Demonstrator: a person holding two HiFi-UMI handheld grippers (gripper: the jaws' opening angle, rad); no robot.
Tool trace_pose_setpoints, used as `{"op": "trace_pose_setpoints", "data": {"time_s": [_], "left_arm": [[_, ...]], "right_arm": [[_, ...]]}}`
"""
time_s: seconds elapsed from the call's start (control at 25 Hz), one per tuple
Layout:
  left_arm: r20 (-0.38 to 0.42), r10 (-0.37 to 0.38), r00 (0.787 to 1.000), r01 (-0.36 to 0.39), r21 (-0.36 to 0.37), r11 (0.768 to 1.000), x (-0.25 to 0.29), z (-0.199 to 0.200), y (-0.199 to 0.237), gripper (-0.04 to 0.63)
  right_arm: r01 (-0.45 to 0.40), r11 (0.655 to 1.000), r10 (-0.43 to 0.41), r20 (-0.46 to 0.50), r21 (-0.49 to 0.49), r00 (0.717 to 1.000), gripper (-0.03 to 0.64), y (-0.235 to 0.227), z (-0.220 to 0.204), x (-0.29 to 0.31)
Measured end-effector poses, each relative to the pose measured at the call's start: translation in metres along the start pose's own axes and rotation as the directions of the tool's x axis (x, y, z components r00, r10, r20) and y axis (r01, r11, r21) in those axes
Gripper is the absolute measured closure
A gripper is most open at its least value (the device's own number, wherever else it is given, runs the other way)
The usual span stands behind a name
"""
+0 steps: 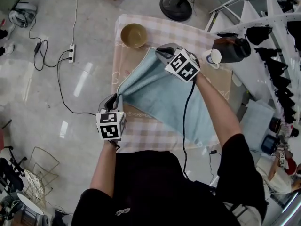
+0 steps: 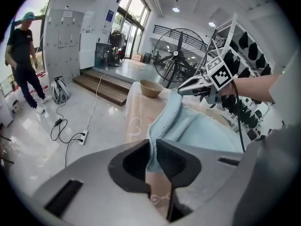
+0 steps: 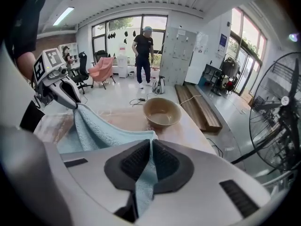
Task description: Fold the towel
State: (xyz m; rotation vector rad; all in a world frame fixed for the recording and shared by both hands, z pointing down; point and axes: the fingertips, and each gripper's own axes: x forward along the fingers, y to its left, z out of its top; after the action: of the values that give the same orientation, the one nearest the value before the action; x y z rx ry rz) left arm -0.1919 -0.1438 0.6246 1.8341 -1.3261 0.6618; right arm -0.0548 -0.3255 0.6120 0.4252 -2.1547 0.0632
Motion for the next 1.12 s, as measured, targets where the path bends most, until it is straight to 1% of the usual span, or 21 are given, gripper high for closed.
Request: {"op": "trace_pose_setpoints", "data": {"time_s": [0.12, 0.36, 0.48, 0.56, 0.68, 0.8, 0.88, 1.0, 1.12], "left_arm": [[0.029, -0.013, 1.000, 0.012, 0.020, 1.000, -0.014, 0.000, -0.015, 0.546], [0.068, -0.066, 0.996, 0.061, 0.084, 0.995, -0.040, 0.002, -0.058, 0.549], [0.083, -0.092, 0.992, 0.084, 0.095, 0.992, -0.056, -0.004, -0.081, 0.551], [0.084, -0.129, 0.988, 0.118, 0.125, 0.985, -0.065, -0.004, -0.099, 0.549], [0.087, -0.195, 0.977, 0.174, 0.201, 0.964, -0.072, 0.001, -0.123, 0.549], [0.089, -0.256, 0.963, 0.228, 0.246, 0.942, -0.078, 0.006, -0.146, 0.549], [0.066, -0.298, 0.952, 0.269, 0.282, 0.921, -0.086, 0.004, -0.166, 0.549], [0.046, -0.348, 0.937, 0.310, 0.354, 0.882, -0.097, 0.004, -0.198, 0.551], [0.033, -0.374, 0.927, 0.336, 0.367, 0.867, -0.107, -0.008, -0.225, 0.551]], "right_arm": [[0.024, 1.000, -0.023, 0.016, -0.011, 1.000, 0.595, 0.005, -0.001, -0.022], [0.072, 0.997, -0.073, 0.077, 0.016, 0.994, 0.597, 0.013, -0.006, -0.072], [0.110, 0.991, -0.120, 0.135, 0.078, 0.984, 0.597, 0.016, -0.009, -0.101], [0.146, 0.981, -0.166, 0.165, 0.128, 0.972, 0.597, 0.016, -0.012, -0.121], [0.208, 0.962, -0.238, 0.174, 0.178, 0.955, 0.597, 0.014, -0.021, -0.149], [0.244, 0.947, -0.283, 0.186, 0.208, 0.941, 0.597, 0.010, -0.025, -0.178], [0.245, 0.943, -0.291, 0.199, 0.225, 0.936, 0.597, 0.012, -0.027, -0.199], [0.249, 0.944, -0.294, 0.212, 0.215, 0.932, 0.597, 0.012, -0.032, -0.227], [0.226, 0.952, -0.273, 0.236, 0.207, 0.933, 0.597, 0.019, -0.046, -0.238]]}}
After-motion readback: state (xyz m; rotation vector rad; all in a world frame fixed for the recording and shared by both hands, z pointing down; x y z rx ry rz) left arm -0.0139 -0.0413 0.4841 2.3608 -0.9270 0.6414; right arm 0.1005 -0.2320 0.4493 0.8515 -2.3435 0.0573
